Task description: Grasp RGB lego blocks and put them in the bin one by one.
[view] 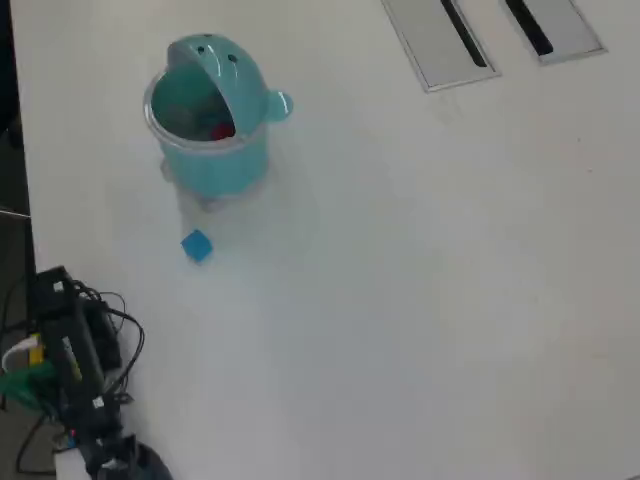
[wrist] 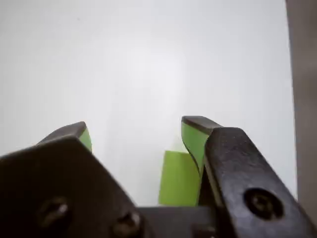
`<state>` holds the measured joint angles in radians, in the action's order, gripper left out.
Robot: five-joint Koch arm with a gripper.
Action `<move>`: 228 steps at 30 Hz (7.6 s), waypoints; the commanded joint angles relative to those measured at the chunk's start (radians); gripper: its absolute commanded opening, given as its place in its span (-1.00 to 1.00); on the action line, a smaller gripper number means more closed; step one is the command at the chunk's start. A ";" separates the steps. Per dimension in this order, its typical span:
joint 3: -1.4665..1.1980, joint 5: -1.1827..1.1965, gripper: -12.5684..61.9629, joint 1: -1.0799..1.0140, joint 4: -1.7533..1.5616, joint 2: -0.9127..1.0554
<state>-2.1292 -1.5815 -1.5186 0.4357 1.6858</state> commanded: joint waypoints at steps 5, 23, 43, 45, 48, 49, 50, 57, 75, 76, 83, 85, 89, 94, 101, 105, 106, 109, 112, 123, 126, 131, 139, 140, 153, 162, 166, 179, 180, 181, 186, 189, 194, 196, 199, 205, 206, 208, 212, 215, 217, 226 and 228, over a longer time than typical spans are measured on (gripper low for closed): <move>0.107 -0.002 0.22 -0.063 0.051 0.003; 0.103 -0.009 0.23 -0.153 0.239 -0.021; 0.104 -0.038 0.11 -0.135 0.186 -0.144; 0.106 -0.046 0.03 -0.133 0.173 -0.149; 0.106 -0.066 -0.10 -0.132 0.153 -0.155; 0.106 -0.069 -0.15 -0.132 0.144 -0.155; 0.109 -0.069 -0.17 -0.129 0.137 -0.155; 0.156 -0.071 -0.18 -0.058 0.135 -0.152; 0.133 -0.018 -0.17 0.199 0.083 -0.011; 0.133 -0.017 -0.17 0.229 0.083 0.006; 0.097 -0.003 -0.18 0.382 -0.002 0.107; 0.060 0.009 -0.18 0.417 -0.071 0.138; -0.029 0.009 -0.18 0.488 -0.193 0.202; -0.114 0.009 -0.18 0.575 -0.253 0.290; -0.195 0.012 -0.18 0.687 -0.330 0.405; -0.219 0.037 -0.18 0.758 -0.331 0.459; -0.224 0.037 -0.18 0.781 -0.333 0.479; -0.245 0.037 -0.18 0.845 -0.353 0.532; -0.267 0.037 -0.18 0.900 -0.353 0.586; -0.295 0.049 -0.33 1.108 -0.453 0.678; -0.296 0.037 -0.33 1.157 -0.491 0.678; -0.290 -0.054 -0.33 1.256 -0.569 0.678; -0.268 -0.137 -0.33 1.497 -0.650 0.678; -0.262 -0.146 -0.33 1.532 -0.650 0.678; -0.066 -0.327 -0.46 1.870 -0.638 0.540; 0.150 -0.362 -0.46 2.019 -0.646 0.350; 0.368 -0.362 -0.45 2.092 -0.650 0.196; 0.706 -0.442 -0.45 2.384 -0.641 -0.126; 0.723 -0.440 -0.45 2.384 -0.640 -0.137; 0.738 -0.442 -0.45 2.385 -0.640 -0.155; 0.864 -0.440 -0.35 2.381 -0.577 -0.276; 0.867 -0.436 -0.29 2.387 -0.571 -0.287; 0.897 -0.411 0.07 2.401 -0.437 -0.279; 0.925 -0.413 0.21 2.402 -0.394 -0.275; 0.931 -0.407 0.20 2.407 -0.394 -0.275; 0.827 -0.400 0.13 2.401 -0.433 -0.202; 0.804 -0.400 0.13 2.401 -0.446 -0.187; 0.753 -0.400 0.13 2.391 -0.462 -0.146; 0.675 -0.397 0.13 2.372 -0.400 -0.046; 0.612 -0.413 0.13 2.344 -0.354 0.031; 0.580 -0.442 0.14 2.333 -0.321 0.074; 0.522 -0.442 0.23 2.310 -0.144 0.232; 0.520 -0.442 0.23 2.335 -0.143 0.224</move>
<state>-1.6383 -2.0095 0.8053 0.2991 1.8822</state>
